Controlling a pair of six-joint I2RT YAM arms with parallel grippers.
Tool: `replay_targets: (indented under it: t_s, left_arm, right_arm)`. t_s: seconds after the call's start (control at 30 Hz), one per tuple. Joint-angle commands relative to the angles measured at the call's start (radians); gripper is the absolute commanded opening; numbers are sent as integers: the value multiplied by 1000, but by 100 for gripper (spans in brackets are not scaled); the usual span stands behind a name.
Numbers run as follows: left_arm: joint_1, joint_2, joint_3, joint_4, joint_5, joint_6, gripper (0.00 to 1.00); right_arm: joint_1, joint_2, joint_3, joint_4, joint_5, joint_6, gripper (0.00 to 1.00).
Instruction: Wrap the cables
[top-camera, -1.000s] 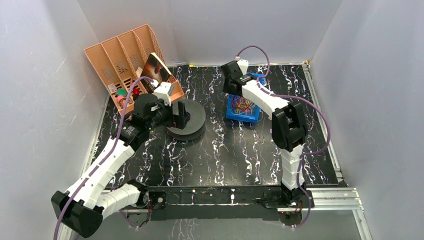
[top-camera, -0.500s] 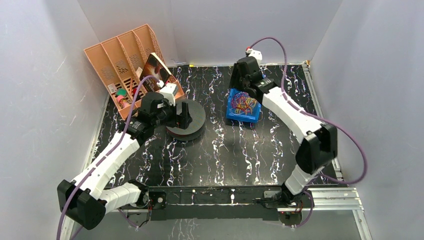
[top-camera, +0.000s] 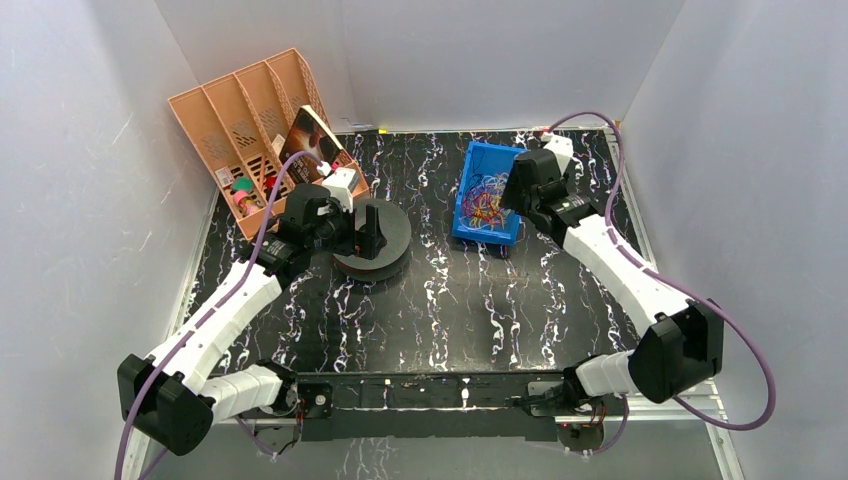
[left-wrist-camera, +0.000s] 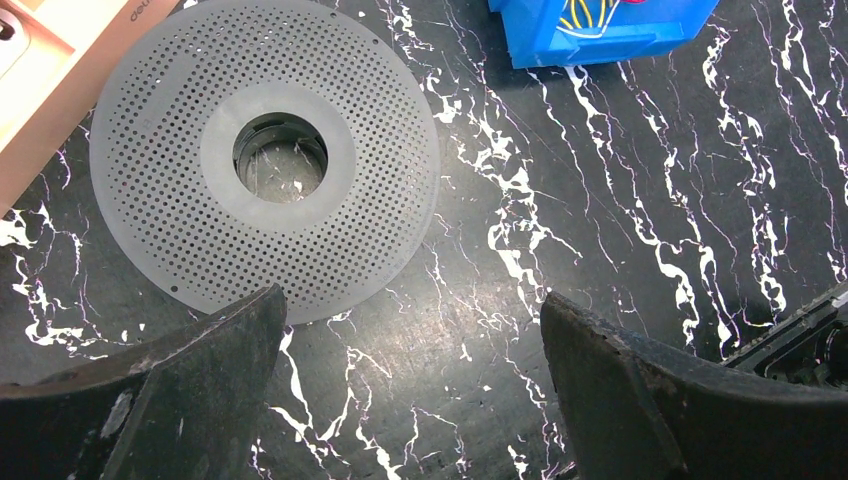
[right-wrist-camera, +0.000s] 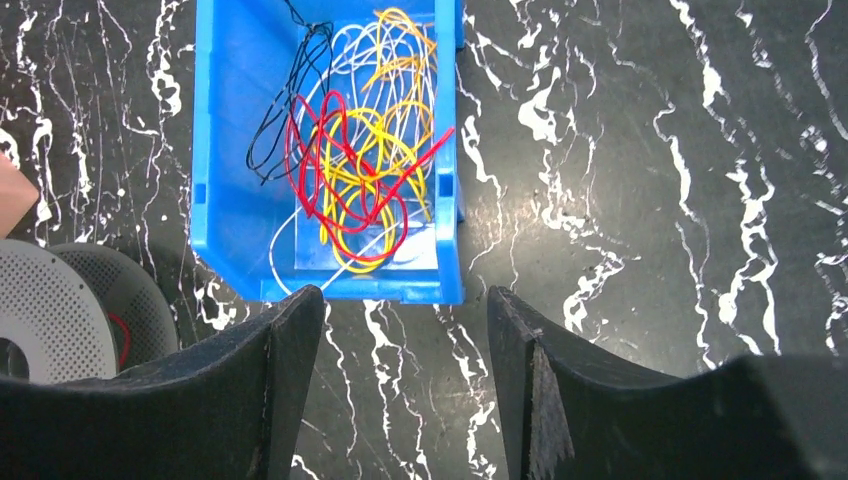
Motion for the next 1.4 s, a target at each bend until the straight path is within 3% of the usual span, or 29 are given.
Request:
replay_targets:
  t_s: [0.0, 0.27, 0.93, 1.37]
  left_arm:
    - [-1, -10, -5, 1, 20, -7, 98]
    - [0, -22, -5, 1, 27, -9, 98]
    - [-1, -46, 0, 3, 59, -15, 98]
    - [-1, -51, 0, 4, 64, -16, 98]
  right_arm:
    - [6, -52, -59, 69, -47, 110, 68]
    - [6, -3, -110, 161, -143, 270, 63]
    - [6, 175, -90, 252, 55, 465, 57]
    - [6, 274, -38, 278, 164, 507, 46]
